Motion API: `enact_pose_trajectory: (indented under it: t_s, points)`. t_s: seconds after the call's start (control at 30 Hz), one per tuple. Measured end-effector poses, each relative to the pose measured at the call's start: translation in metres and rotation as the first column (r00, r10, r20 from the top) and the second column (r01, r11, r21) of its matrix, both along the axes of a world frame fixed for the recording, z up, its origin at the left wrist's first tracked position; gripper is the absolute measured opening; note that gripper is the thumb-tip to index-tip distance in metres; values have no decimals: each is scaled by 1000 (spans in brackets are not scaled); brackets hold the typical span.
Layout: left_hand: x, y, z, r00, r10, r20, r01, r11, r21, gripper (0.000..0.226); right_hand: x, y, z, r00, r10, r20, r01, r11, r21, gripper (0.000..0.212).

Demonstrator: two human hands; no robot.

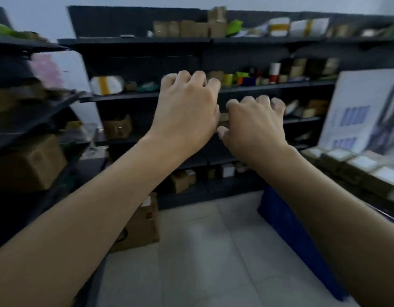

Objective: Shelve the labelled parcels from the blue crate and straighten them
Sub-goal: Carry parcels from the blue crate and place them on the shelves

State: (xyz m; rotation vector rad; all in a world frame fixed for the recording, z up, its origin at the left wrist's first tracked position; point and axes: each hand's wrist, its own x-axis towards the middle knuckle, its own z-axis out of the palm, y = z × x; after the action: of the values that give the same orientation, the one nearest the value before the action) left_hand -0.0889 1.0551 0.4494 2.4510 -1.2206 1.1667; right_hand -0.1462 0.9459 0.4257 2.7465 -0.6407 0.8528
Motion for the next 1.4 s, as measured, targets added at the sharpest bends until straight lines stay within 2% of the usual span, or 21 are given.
enact_pose_trajectory:
  t_s: [0.17,0.37,0.57,0.77,0.87,1.03,1.23,1.4]
  points:
    - [25,-123,-21,961,-274,-44,275,961,13,34,-8,-101,-14,955,-295,-33,295,955,16,41]
    - [66,-254,-35,846,-527,-77,531,847,39,31,14,-208,-21,842,-537,-55,539,842,26,40]
    - [94,-375,-44,724,-675,-141,684,729,28,31,17,-308,-32,677,-734,-57,736,677,31,35]
    - [66,-489,-74,558,-796,-233,825,562,55,34,-33,-395,-61,460,-878,-135,888,458,49,39]
    - [49,-547,-90,502,-821,-274,861,506,62,31,-56,-445,-76,409,-901,-149,913,403,69,39]
    - [35,-649,-115,495,-797,-346,858,512,46,31,-78,-539,-95,429,-889,-159,903,416,107,42]
    - [25,-766,-136,529,-678,-511,802,596,40,30,-94,-654,-109,503,-841,-198,864,483,143,44]
    - [24,-841,-176,541,-553,-634,776,619,123,33,-104,-730,-138,517,-811,-274,855,473,215,44]
